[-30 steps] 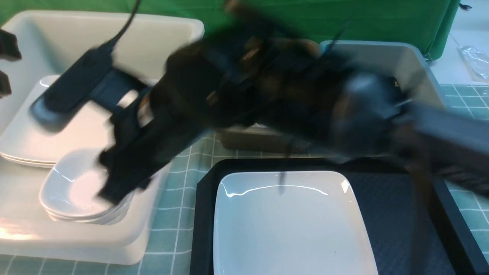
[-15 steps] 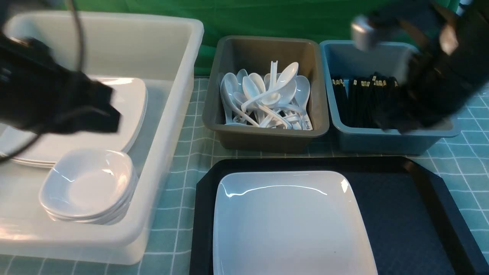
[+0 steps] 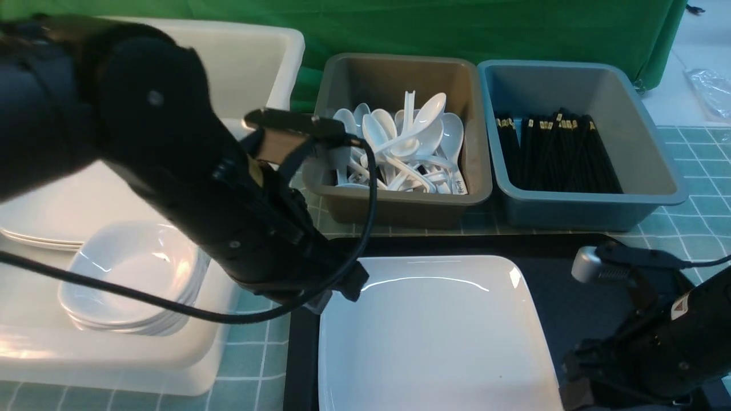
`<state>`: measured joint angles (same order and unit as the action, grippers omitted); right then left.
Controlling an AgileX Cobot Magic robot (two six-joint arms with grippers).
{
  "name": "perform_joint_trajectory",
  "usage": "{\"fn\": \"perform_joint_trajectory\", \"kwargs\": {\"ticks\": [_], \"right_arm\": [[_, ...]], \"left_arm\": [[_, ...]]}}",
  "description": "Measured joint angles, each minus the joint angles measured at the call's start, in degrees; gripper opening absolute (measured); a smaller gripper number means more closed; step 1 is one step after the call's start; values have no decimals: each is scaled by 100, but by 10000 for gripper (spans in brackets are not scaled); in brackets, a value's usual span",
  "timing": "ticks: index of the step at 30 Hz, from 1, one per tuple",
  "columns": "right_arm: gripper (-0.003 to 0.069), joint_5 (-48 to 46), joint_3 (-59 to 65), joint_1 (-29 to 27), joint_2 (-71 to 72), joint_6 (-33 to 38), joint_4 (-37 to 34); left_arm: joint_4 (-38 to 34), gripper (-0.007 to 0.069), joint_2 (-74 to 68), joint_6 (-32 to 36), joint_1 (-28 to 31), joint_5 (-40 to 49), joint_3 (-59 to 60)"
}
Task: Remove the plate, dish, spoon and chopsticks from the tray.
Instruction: Use the right arm to move the plate from left to right
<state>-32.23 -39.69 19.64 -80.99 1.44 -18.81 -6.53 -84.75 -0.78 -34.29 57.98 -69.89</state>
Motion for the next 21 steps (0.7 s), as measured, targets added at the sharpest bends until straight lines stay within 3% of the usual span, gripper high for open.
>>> {"fn": "perform_joint_trajectory", "kwargs": {"ticks": [4, 8, 12, 17, 21], "right_arm": [[499, 226, 56, 31, -262, 7, -144], [443, 285, 56, 43, -538, 74, -277], [328, 297, 56, 48, -650, 138, -375], [123, 315, 56, 54, -650, 316, -469], [92, 384, 51, 54, -650, 439, -454]], "left_arm": [[45, 8, -195, -24, 0, -216, 0], [45, 8, -229, -31, 0, -450, 0], [40, 8, -229, -51, 0, -498, 0], [-14, 8, -229, -70, 0, -503, 0], [-87, 8, -229, -77, 0, -503, 0]]}}
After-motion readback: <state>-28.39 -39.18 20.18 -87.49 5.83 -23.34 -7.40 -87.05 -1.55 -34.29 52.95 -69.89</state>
